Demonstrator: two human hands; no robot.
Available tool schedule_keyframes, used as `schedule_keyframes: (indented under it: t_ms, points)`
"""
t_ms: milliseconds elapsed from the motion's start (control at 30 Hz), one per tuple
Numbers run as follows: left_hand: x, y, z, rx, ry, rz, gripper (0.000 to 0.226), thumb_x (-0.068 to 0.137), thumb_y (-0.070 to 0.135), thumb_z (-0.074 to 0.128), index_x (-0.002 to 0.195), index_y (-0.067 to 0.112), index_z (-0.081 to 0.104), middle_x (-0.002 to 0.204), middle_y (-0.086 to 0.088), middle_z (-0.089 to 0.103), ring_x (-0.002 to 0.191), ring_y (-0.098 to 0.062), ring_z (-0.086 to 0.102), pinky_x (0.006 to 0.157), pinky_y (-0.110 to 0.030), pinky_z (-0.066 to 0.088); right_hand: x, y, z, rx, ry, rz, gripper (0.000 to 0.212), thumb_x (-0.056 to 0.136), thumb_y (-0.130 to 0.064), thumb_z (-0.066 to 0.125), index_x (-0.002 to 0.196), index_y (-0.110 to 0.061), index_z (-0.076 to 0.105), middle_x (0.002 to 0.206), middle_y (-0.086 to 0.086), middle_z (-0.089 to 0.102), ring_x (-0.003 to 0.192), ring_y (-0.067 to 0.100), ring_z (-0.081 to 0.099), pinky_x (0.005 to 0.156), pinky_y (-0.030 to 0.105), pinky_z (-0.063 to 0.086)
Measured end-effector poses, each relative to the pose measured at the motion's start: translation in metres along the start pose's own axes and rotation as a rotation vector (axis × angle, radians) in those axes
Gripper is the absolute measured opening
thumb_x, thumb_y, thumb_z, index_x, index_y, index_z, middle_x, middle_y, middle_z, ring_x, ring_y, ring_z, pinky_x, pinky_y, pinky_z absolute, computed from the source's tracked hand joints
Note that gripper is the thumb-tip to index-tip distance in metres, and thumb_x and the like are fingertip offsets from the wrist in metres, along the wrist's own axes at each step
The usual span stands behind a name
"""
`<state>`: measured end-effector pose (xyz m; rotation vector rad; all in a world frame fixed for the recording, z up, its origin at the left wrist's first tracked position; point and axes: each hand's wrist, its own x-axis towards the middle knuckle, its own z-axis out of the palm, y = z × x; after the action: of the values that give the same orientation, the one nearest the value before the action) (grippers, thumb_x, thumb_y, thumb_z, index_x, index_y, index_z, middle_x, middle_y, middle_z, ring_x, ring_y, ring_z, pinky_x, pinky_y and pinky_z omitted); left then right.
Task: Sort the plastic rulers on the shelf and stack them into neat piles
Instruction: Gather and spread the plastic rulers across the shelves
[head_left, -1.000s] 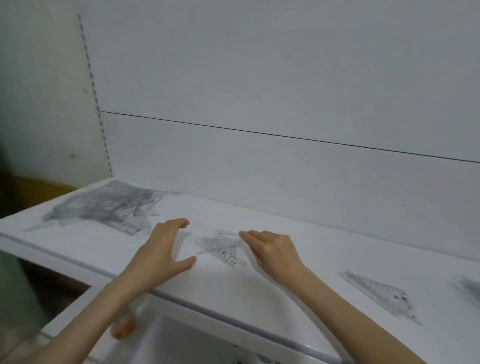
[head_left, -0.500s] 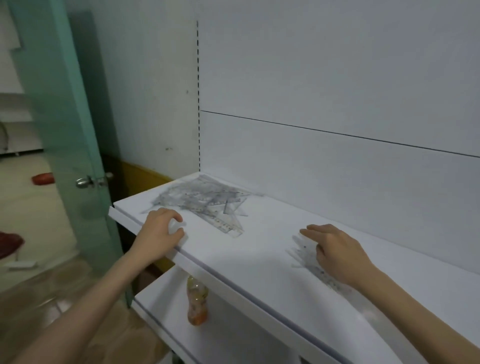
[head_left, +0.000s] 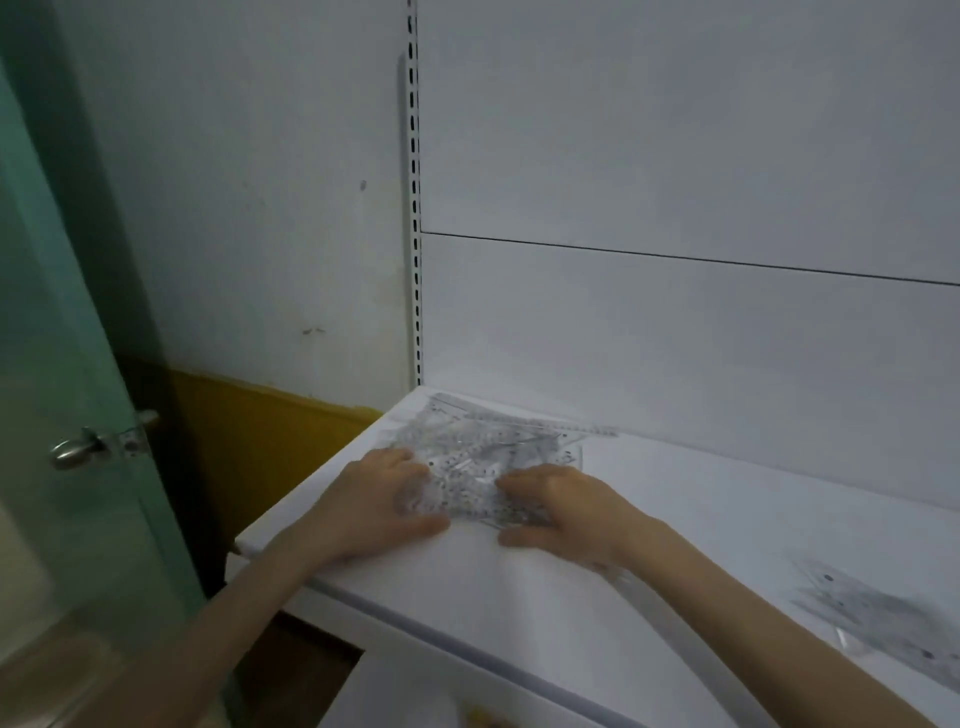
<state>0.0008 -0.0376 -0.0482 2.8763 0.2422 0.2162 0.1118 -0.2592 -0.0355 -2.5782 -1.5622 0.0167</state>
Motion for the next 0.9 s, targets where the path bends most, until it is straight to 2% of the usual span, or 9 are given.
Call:
schedule_keyframes:
  t_ms: [67, 167, 267, 400, 533, 600, 733, 800, 900]
  points:
    - [0.005, -0.008, -0.003, -0.051, 0.046, 0.084, 0.117, 0.039, 0.101, 0.018, 0.123, 0.029, 0.058, 0.133, 0.011, 0.049, 0.122, -0.007, 0.039, 0.098, -0.022, 0.031, 0.005, -0.001, 0.002, -0.019, 0.042, 0.007, 0.048, 0.088, -0.053, 0.058, 0.12, -0.017, 0.061, 0.122, 0.001, 0.064, 0.116, 0.021, 0.055, 0.09, 0.039, 0.047]
    - [0.016, -0.025, -0.004, -0.102, 0.01, 0.198, 0.113, 0.04, 0.1, 0.023, 0.112, 0.024, 0.065, 0.118, 0.013, 0.056, 0.112, -0.006, 0.045, 0.098, -0.024, 0.038, 0.005, -0.007, 0.003, -0.071, 0.115, 0.034, 0.026, 0.087, -0.045, 0.056, 0.097, -0.023, 0.068, 0.095, -0.005, 0.07, 0.094, 0.021, 0.063, 0.072, 0.032, 0.051]
    - [0.02, -0.035, -0.005, -0.148, 0.028, 0.224, 0.09, 0.044, 0.093, 0.045, 0.104, 0.029, 0.063, 0.106, 0.019, 0.054, 0.107, -0.005, 0.046, 0.098, -0.031, 0.041, 0.0, -0.013, 0.005, -0.121, 0.188, 0.02, 0.03, 0.083, -0.043, 0.046, 0.08, -0.019, 0.065, 0.077, -0.002, 0.068, 0.076, 0.023, 0.063, 0.062, 0.03, 0.05]
    - [0.015, -0.039, -0.012, -0.159, 0.041, 0.283, 0.08, 0.044, 0.086, 0.049, 0.104, 0.034, 0.059, 0.107, 0.022, 0.051, 0.112, -0.004, 0.043, 0.1, -0.028, 0.038, -0.008, -0.018, 0.004, -0.091, 0.218, 0.022, 0.038, 0.084, -0.049, 0.043, 0.086, -0.024, 0.07, 0.081, -0.004, 0.071, 0.078, 0.023, 0.066, 0.062, 0.034, 0.052]
    - [0.007, -0.041, -0.028, -0.156, 0.029, 0.308, 0.069, 0.047, 0.077, 0.049, 0.104, 0.038, 0.054, 0.112, 0.021, 0.048, 0.114, 0.001, 0.037, 0.102, -0.026, 0.035, -0.012, -0.029, 0.0, 0.044, 0.235, 0.057, 0.026, 0.079, -0.048, 0.057, 0.091, -0.034, 0.075, 0.088, -0.013, 0.074, 0.084, 0.017, 0.068, 0.067, 0.032, 0.053]
    - [0.002, -0.041, -0.033, -0.137, 0.023, 0.322, 0.065, 0.049, 0.076, 0.052, 0.105, 0.041, 0.051, 0.115, 0.021, 0.047, 0.115, 0.002, 0.035, 0.101, -0.027, 0.036, -0.014, -0.031, 0.001, 0.038, 0.247, 0.082, 0.024, 0.079, -0.045, 0.058, 0.09, -0.032, 0.076, 0.086, -0.01, 0.074, 0.083, 0.02, 0.068, 0.067, 0.032, 0.053]
    - [-0.009, -0.039, -0.045, -0.085, 0.073, 0.336, 0.055, 0.066, 0.061, 0.068, 0.113, 0.035, 0.055, 0.118, 0.02, 0.044, 0.117, 0.001, 0.032, 0.099, -0.027, 0.038, -0.011, -0.033, 0.009, -0.16, 0.454, 0.115, 0.019, 0.084, -0.03, 0.055, 0.078, -0.019, 0.069, 0.066, 0.001, 0.068, 0.061, 0.03, 0.063, 0.05, 0.032, 0.05]
    - [-0.012, -0.038, -0.051, -0.094, 0.115, 0.346, 0.062, 0.062, 0.07, 0.058, 0.113, 0.035, 0.056, 0.116, 0.02, 0.045, 0.115, 0.003, 0.033, 0.096, -0.026, 0.04, -0.012, -0.036, 0.008, -0.045, 0.628, 0.204, 0.013, 0.087, -0.025, 0.057, 0.082, -0.02, 0.068, 0.064, -0.003, 0.07, 0.058, 0.025, 0.066, 0.051, 0.032, 0.051]
    - [-0.012, -0.033, -0.055, -0.113, 0.164, 0.377, 0.069, 0.061, 0.076, 0.041, 0.117, 0.039, 0.056, 0.117, 0.021, 0.043, 0.113, 0.007, 0.031, 0.088, -0.02, 0.039, -0.021, -0.041, -0.009, 0.459, 0.696, 0.36, 0.013, 0.095, -0.013, 0.054, 0.087, -0.014, 0.064, 0.073, -0.003, 0.072, 0.065, 0.013, 0.069, 0.061, 0.032, 0.055]
